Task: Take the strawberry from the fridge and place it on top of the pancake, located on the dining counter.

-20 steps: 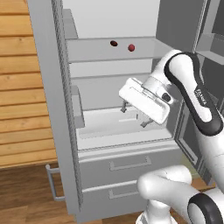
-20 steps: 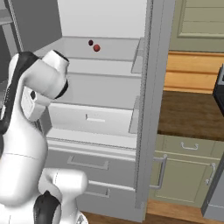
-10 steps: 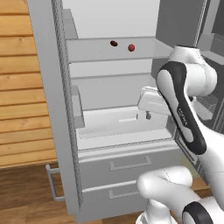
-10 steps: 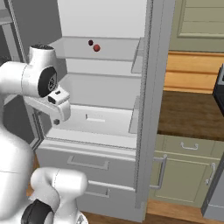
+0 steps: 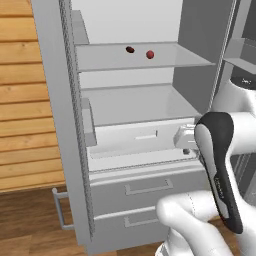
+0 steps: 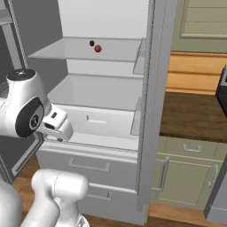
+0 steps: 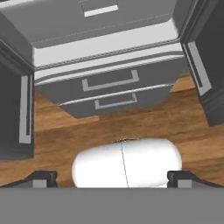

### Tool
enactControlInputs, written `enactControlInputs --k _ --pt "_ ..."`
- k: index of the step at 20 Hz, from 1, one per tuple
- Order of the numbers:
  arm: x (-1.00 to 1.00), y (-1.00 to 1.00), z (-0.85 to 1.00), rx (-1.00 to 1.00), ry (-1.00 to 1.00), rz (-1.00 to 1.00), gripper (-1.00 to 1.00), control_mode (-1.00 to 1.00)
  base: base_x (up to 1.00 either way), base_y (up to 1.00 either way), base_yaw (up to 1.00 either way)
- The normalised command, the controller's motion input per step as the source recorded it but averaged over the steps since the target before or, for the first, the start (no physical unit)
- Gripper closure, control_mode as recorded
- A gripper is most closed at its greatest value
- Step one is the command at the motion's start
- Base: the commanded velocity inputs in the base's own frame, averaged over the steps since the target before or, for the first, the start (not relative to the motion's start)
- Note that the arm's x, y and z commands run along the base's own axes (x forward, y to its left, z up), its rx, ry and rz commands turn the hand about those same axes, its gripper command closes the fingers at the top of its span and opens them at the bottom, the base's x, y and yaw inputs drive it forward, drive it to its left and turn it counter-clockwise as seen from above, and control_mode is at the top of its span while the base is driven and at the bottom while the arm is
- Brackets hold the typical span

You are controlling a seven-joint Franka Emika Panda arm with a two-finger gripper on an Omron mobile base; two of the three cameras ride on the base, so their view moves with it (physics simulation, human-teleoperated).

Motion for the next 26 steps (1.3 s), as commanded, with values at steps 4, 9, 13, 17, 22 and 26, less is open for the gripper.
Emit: enactControlInputs --k 4,9,13,17,22,26 --pt "-0.63 -0.01 -0.02 -0.02 -0.06 0.20 -1.00 -1.00 0.00 0.00 0.00" --pt "-0.27 0.00 -0.09 -0.32 -0.07 0.02 -1.00 -1.00 0.00 0.00 0.00" --pt "0.00 -0.02 -0.38 -0.17 0.01 0.00 -1.00 -1.00 0.00 0.00 0.00" --pt "-0.01 -0.13 -0.40 0.01 -0.01 0.02 -1.00 -1.00 0.00 0.00 0.00" --pt "-0.02 -0.06 -0.26 0.08 -0.02 0.04 -1.00 -1.00 0.00 0.00 0.00" --pt "-0.01 0.00 -0.09 0.06 -0.04 0.01 -1.00 -1.00 0.00 0.00 0.00"
